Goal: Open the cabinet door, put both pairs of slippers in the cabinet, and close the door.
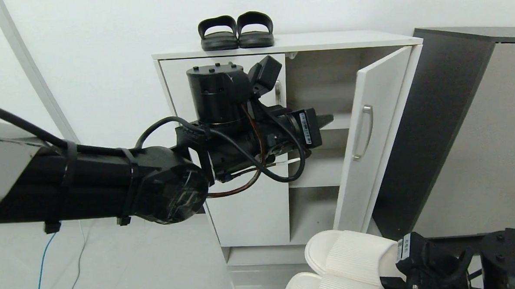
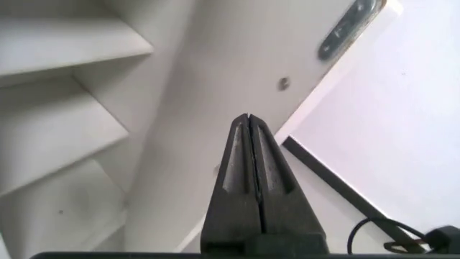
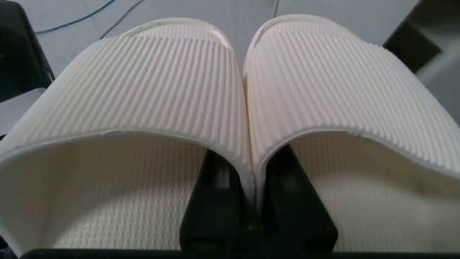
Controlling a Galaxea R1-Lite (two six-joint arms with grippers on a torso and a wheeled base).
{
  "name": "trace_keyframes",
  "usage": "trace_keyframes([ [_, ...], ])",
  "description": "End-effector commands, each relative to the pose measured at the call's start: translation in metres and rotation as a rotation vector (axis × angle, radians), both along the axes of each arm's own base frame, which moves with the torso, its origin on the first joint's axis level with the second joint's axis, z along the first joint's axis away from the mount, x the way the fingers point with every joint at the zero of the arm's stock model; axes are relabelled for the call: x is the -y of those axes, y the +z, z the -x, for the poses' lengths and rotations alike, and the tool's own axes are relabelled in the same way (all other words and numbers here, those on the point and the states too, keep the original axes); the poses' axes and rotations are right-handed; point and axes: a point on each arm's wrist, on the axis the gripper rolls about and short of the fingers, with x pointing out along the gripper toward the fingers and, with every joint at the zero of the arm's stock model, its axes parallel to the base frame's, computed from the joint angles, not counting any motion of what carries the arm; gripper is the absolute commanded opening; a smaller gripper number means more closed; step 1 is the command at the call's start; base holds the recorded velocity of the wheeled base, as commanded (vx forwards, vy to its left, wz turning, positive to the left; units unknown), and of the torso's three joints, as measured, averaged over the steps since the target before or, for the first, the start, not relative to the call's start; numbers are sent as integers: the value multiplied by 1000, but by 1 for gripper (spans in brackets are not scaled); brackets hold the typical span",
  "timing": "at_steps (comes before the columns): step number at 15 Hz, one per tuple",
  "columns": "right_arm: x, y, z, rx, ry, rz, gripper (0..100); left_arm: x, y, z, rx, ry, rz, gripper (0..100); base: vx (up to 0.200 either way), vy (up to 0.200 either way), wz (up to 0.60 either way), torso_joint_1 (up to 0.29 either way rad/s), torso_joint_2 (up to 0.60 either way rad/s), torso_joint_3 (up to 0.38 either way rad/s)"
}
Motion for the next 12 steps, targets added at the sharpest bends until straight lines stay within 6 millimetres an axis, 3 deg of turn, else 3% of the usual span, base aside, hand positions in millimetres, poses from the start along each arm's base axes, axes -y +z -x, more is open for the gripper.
trace_keyframes([
  [1, 0, 0, 0, 1, 2, -1, 0, 0, -1, 3, 0, -7, -2, 0, -200, 0, 0, 2, 2, 7],
  [4, 0, 1, 0, 4, 1, -3, 0, -4, -3, 7, 12, -1, 10, 0, -67, 0, 0, 2, -2, 1],
  [5, 0, 1, -1, 4, -7, -3, 0, -15, -3, 14, 3, 10, 3, 0, 0, 0, 0, 0, 0, 0],
  [9, 0, 0, -2, 3, -20, 3, 0, -89, -1, 57, 14, 114, -35, 0, 0, 0, 0, 0, 0, 0],
  [12, 0, 1, -4, 5, -30, -1, 0, -148, -8, 117, 41, 190, -37, 0, 0, 0, 0, 0, 0, 0],
])
